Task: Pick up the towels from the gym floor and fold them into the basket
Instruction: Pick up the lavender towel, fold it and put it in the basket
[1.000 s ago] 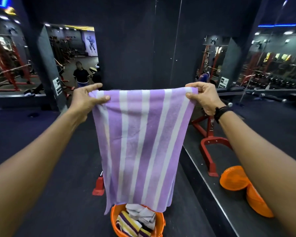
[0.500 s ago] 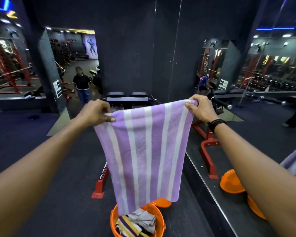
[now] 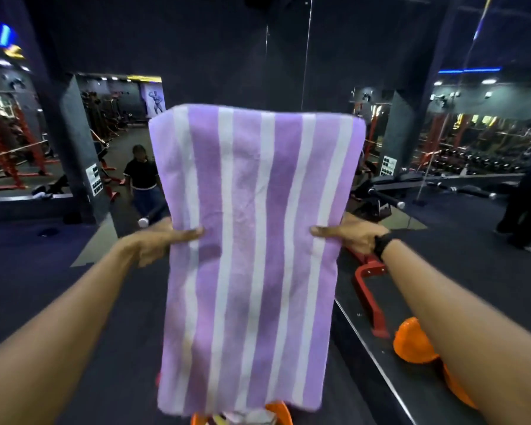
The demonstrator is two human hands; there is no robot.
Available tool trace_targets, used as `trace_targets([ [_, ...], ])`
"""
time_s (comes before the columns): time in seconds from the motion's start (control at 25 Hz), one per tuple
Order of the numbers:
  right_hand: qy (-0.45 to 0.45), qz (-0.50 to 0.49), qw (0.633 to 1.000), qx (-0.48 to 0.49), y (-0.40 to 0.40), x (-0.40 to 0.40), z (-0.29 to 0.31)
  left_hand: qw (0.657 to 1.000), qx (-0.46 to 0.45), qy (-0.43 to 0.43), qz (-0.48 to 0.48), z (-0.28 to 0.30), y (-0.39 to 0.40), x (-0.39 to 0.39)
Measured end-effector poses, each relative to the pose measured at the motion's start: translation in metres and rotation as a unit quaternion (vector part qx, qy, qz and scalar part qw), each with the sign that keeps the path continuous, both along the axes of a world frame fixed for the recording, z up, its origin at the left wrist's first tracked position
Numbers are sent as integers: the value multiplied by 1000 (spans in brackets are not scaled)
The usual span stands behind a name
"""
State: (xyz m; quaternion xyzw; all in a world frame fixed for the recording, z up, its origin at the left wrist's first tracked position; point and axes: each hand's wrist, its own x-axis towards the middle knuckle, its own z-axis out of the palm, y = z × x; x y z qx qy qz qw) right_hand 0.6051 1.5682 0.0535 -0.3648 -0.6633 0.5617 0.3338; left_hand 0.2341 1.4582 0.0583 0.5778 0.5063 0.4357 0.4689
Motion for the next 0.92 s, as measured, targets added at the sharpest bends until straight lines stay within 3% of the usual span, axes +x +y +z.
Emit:
trace_targets([
  [0.08, 4, -12, 999, -32, -7, -3, -28, 997, -57, 7, 48, -23, -7, -3],
  [0.32, 24, -16, 995, -92, 0, -4, -34, 972, -149, -117, 136, -37, -4, -15],
  [0.48, 103, 6, 989, -105, 2, -5, -11, 963, -96, -213, 132, -18, 1, -17],
  [0.6, -32, 46, 992, -115, -10, -3, -33, 988, -146, -39, 28, -40, -14, -24],
  [0.64, -47, 41, 991, -115, -10, -3, -41, 986, -162, -17, 27, -48, -17, -25],
  [0.8, 48, -12, 991, -127, 2, -5, -54, 967, -143, -147, 154, -55, -8, -19],
  [0.84, 62, 7, 990, -126, 2, -7, -53, 968, -132, -150, 154, -53, -7, -16],
  [0.92, 1, 24, 995, -99, -1, -9, -50, 975, -119, -99, 160, -52, -8, -12],
])
